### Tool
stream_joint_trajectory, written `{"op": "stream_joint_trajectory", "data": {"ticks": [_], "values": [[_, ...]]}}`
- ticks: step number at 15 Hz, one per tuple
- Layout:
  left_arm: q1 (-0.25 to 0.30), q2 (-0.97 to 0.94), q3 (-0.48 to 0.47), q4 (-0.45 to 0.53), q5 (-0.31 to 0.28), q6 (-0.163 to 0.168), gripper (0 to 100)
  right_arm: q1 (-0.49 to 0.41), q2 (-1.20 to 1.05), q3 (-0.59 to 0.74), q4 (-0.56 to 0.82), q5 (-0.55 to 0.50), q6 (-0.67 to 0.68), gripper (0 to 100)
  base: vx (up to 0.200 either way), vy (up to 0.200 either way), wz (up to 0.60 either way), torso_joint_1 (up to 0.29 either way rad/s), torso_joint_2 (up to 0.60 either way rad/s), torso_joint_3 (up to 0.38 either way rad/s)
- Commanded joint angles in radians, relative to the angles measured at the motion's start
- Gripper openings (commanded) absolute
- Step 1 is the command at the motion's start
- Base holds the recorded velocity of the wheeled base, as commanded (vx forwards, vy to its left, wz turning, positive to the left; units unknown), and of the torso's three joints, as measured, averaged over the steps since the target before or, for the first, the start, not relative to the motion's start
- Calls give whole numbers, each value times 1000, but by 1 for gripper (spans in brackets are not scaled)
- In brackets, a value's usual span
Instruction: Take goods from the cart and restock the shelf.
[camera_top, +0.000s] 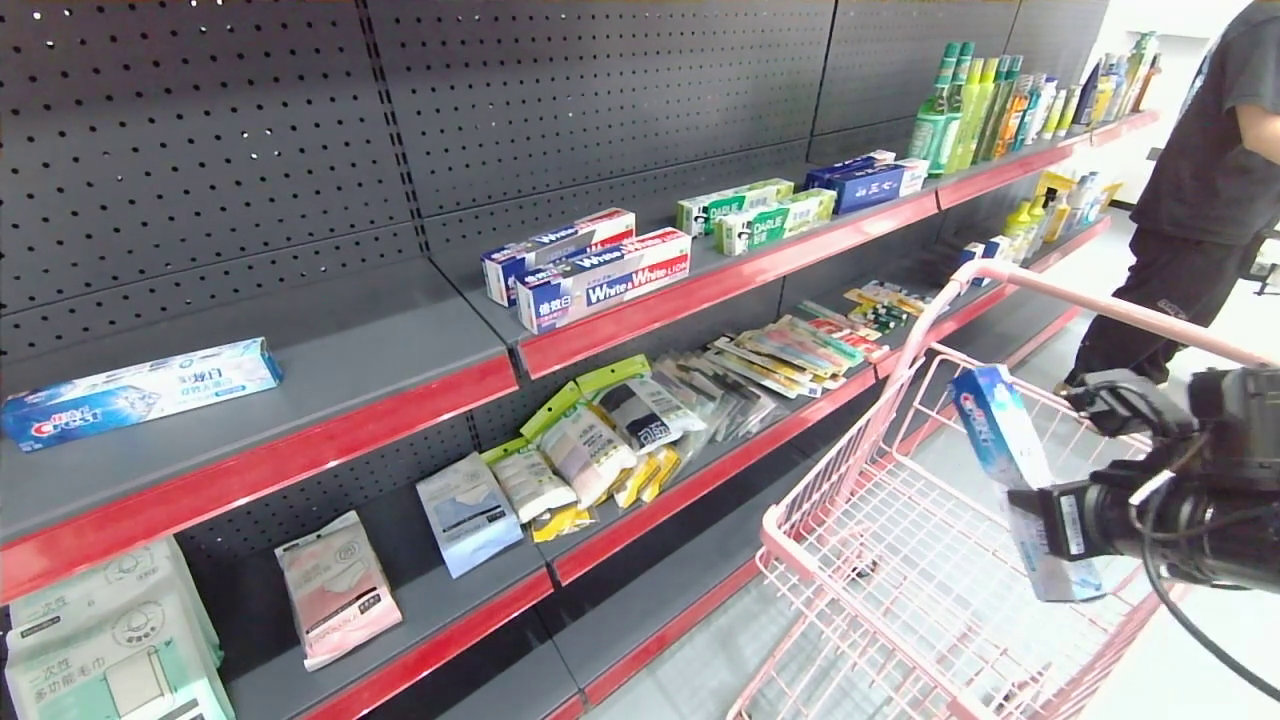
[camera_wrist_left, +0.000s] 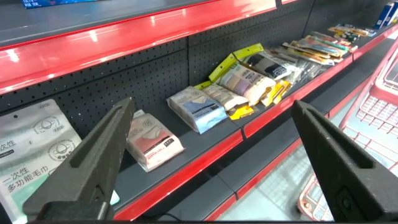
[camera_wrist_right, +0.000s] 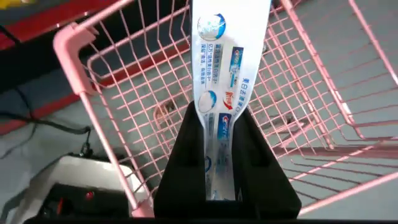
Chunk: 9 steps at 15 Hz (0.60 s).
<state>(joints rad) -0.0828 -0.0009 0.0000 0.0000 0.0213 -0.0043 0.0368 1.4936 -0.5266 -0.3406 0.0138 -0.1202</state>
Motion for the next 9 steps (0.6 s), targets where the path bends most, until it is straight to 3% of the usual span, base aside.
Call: {"op": "stream_joint_trajectory", "data": {"ticks": [1,3,9], "values": [[0,1,0,0,0,0,100,-31,-260,111,22,-78,17,0,0,0,0,0,0,0],[0,1,0,0,0,0,100,-31,-342,186,22,-160,14,0,0,0,0,0,0,0],[0,1,0,0,0,0,100,-35,-589,327,23,-169,-62,0,0,0,0,20,-49,-26]]}}
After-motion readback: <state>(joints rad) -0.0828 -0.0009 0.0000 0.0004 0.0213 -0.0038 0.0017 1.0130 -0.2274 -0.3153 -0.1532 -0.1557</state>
